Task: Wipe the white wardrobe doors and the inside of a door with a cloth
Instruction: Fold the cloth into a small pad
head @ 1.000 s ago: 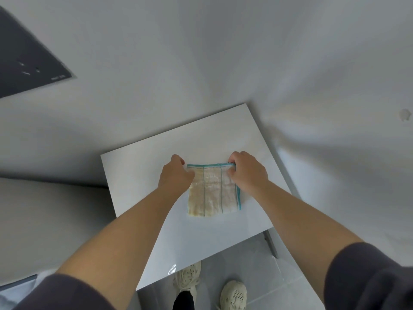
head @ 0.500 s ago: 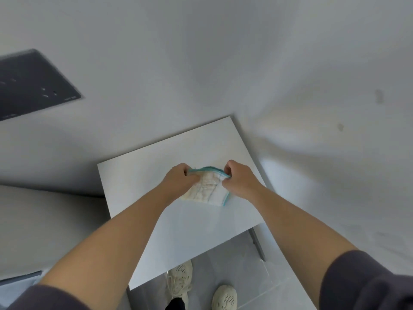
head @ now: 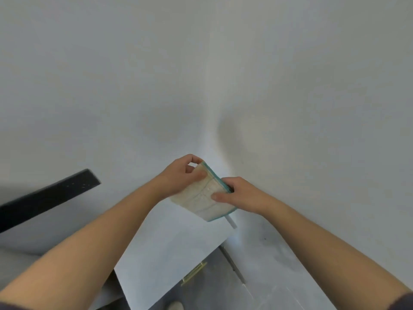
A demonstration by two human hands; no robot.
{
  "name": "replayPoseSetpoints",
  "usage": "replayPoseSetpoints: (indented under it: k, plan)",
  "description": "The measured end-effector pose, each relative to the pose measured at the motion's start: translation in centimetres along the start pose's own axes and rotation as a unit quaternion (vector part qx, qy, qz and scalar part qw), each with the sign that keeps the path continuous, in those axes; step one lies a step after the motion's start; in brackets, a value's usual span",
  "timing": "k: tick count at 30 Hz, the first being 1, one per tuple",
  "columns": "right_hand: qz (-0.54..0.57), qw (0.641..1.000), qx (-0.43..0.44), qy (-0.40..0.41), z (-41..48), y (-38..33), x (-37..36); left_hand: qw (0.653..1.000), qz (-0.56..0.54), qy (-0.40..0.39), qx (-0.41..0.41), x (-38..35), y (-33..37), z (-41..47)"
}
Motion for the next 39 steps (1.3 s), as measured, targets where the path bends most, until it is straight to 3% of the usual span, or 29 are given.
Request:
replayPoseSetpoints:
  k: [11,17,23,29,34,39]
  plan:
    - [0.208,0.951,0.085,0.210,-17.7,-11.7,9.4,0.982,0.056,-0.147,-0.106,-3.9,13.2,-10.5]
    - [0.228,0.933,0.115,0.255,-27.1,-13.7,11.9,0.967,-0.154,-0.163,-0.121,-8.3,16.5,-16.1]
    - [0.260,0.922,0.132,0.255,-38.4,-12.9,12.4,0.952,-0.258,-0.127,-0.107,-16.5,17.5,-23.4]
    - [0.293,0.886,0.157,0.324,-49.5,-9.7,13.9,0.905,-0.354,-0.183,-0.151,-26.0,20.2,-31.5]
    - [0.317,0.844,0.176,0.395,-56.3,-7.2,15.5,0.907,-0.317,-0.250,-0.121,-33.4,21.0,-34.7]
    - [0.323,0.819,0.167,0.445,-61.6,-4.3,16.8,0.939,-0.191,-0.227,-0.174,-38.5,23.0,-37.3]
Point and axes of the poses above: each hand's wrist, its own z-axis towards the middle knuckle, its own x-axis out of the back of the hand, y = z × x, the point moved 9 cm from there along z, towards the middle knuckle, and after that the axes turned 11 degrees about x, right-handed, at the moved point
